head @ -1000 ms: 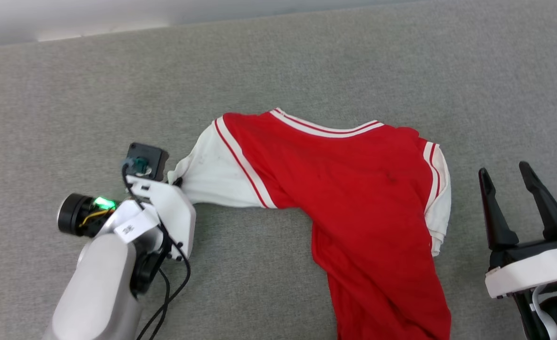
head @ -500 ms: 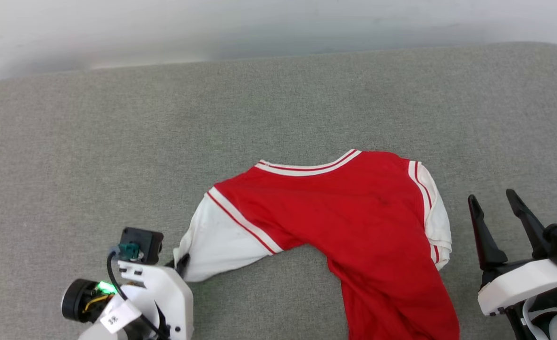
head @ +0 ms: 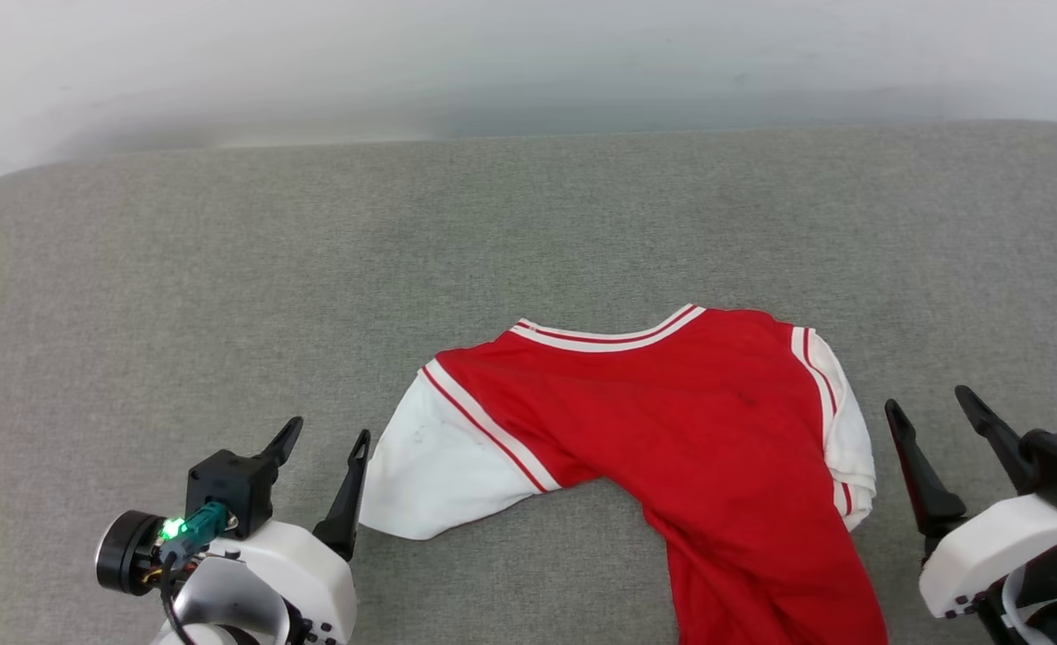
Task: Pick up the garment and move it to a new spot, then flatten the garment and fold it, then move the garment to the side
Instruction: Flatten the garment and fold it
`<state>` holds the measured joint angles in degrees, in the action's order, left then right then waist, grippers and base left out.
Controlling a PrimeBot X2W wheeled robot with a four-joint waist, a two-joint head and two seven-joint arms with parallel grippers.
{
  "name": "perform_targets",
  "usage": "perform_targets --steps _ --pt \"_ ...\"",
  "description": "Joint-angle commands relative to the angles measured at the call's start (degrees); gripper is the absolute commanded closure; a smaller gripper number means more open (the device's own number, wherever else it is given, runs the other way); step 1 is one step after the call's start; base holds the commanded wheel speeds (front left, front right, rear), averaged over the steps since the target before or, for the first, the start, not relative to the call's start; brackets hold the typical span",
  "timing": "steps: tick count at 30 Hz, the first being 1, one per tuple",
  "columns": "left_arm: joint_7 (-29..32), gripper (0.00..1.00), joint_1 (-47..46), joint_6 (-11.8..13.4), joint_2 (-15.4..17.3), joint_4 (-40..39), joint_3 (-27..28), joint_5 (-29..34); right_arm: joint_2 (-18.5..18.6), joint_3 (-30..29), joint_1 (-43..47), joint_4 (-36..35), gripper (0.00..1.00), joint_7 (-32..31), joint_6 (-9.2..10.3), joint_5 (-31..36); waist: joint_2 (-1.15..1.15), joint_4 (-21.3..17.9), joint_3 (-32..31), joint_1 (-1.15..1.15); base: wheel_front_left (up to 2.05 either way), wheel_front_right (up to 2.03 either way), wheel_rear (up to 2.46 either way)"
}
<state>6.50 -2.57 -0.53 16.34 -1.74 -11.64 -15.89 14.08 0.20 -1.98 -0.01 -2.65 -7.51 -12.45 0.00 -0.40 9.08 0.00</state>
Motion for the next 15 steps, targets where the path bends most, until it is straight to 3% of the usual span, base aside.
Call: perform_targets --steps 1,7,12,13,14,15 --pt "-2.6 0.00 0.6 -0.5 0.2 0.2 -0.1 0.4 1.9 0.3 -0.6 -1.1 0.00 -2.9 0.03 -0.8 0.00 0.9 0.3 0.00 0.00 0.00 0.00" --pt "-7.1 0.00 -1.0 -0.6 -0.7 0.9 -0.7 1.1 9.6 3.5 -5.9 -3.2 0.00 -22.0 0.04 -5.7 0.00 3.8 2.1 0.00 0.00 0.00 0.00" --pt "-8.4 0.00 -3.1 -1.0 -1.6 1.1 -1.8 1.1 12.6 4.0 -13.6 -2.2 0.00 -41.1 0.03 -10.6 0.00 6.3 4.3 0.00 0.00 0.00 0.00" --pt "-8.4 0.00 -3.1 -1.0 -1.6 1.1 -1.8 1.1 12.6 4.0 -13.6 -2.2 0.00 -41.1 0.03 -10.6 0.00 6.3 4.3 0.00 0.00 0.00 0.00" --pt "-8.9 0.00 -4.2 -1.2 -1.8 0.9 -2.2 1.3 13.5 4.6 -16.5 -1.1 0.00 -47.1 0.03 -11.3 0.00 7.5 5.4 0.00 0.00 0.00 0.00" --pt "-8.9 0.00 -4.2 -1.2 -1.8 0.9 -2.2 1.3 13.5 4.6 -16.5 -1.1 0.00 -47.1 0.03 -11.3 0.00 7.5 5.4 0.00 0.00 0.00 0.00"
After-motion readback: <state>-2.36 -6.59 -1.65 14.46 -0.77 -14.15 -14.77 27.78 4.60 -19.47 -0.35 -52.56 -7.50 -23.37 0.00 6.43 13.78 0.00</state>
